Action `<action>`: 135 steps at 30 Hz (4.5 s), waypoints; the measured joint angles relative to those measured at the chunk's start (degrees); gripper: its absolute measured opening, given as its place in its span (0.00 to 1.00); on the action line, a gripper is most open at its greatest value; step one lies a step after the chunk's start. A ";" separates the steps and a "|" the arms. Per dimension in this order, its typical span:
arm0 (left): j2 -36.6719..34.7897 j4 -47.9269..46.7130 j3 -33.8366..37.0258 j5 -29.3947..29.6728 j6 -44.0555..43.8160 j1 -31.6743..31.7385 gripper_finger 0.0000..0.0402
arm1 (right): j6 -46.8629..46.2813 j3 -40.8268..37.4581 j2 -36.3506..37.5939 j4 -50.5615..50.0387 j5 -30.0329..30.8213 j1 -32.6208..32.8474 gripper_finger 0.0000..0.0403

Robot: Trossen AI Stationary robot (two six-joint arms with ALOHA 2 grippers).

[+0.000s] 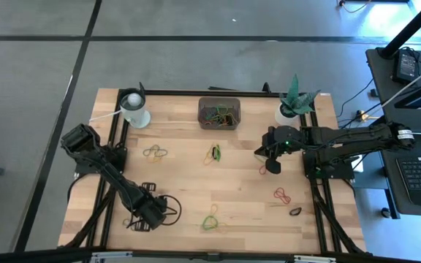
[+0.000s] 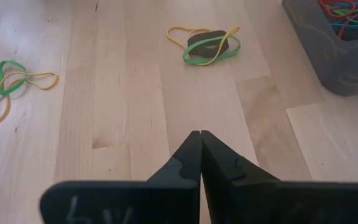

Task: Pick and place rubber bands into bin
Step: Put the green rubber band into the bin

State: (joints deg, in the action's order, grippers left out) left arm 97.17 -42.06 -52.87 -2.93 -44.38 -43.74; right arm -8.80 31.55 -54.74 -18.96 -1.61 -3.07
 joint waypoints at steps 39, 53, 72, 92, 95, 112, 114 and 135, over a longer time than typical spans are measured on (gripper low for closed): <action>-9.50 -1.71 -29.44 11.47 52.41 57.77 0.01 | -4.99 0.00 0.02 4.61 0.01 0.00 0.02; 21.02 -1.97 -52.56 0.27 66.27 74.42 0.01 | -9.58 0.00 0.02 4.61 2.02 -0.02 0.02; 31.28 -4.63 -56.05 0.43 69.26 74.11 0.04 | -10.68 0.00 0.02 4.59 5.16 -0.09 0.02; 27.67 -5.77 -56.05 5.78 61.32 72.64 0.28 | -10.25 0.00 0.02 4.48 5.01 -0.13 0.02; 24.99 -7.25 -56.05 4.86 57.08 72.40 0.28 | -10.25 0.00 0.02 4.49 5.01 -0.13 0.02; 8.47 -22.00 -50.19 8.70 40.90 57.56 0.07 | -10.25 0.00 0.02 4.73 5.01 -0.13 0.02; 6.60 -21.61 -46.28 9.93 38.58 54.36 0.02 | -10.25 0.00 0.02 4.77 5.01 -0.12 0.02; -25.78 -1.28 1.42 15.93 15.97 32.53 0.01 | -8.63 6.59 -4.54 12.20 4.33 1.34 0.01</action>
State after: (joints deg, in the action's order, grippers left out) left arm 71.39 -43.35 -51.45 13.00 -28.41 -11.21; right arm -17.42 38.14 -59.28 -6.76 2.72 -1.73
